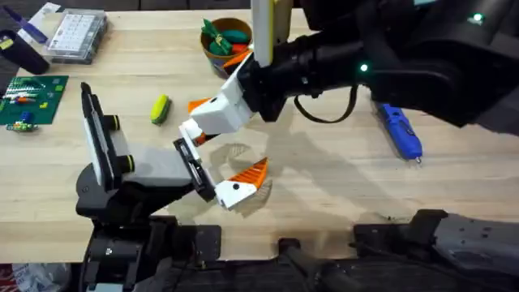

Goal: Pick up the gripper from the table and insert it into the empty holder that is missing its gripper. Then pick up a screw, insert it into the mounting hole, and use the screwdriver to tighten it. Finally, clean up the table by picking up the vegetable and placing it into the bucket.

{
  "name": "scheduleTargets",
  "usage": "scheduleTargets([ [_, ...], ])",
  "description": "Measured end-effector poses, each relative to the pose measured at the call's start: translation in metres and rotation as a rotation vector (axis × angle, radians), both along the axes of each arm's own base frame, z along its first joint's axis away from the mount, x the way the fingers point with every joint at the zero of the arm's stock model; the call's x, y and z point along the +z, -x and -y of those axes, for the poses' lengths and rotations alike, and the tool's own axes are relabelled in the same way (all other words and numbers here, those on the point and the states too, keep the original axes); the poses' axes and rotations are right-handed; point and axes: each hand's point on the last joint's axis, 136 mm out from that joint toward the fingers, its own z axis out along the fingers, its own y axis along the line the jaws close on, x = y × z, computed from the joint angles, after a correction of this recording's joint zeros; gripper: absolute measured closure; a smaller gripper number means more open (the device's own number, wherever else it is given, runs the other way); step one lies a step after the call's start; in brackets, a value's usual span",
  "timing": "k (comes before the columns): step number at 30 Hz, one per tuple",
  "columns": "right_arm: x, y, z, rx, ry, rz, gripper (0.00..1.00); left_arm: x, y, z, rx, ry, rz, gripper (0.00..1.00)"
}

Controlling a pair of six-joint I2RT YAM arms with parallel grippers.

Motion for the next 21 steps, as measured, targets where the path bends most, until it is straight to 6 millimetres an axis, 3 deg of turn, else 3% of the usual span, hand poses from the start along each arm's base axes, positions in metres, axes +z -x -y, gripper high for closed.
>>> scheduleTargets([
  [21, -0.0006, 0.0002, 0.0003, -0.005, 0.0, -0.01, 0.009, 0.0, 0.0, 0.0, 0.0, 0.0, 0.0, 0.014],
])
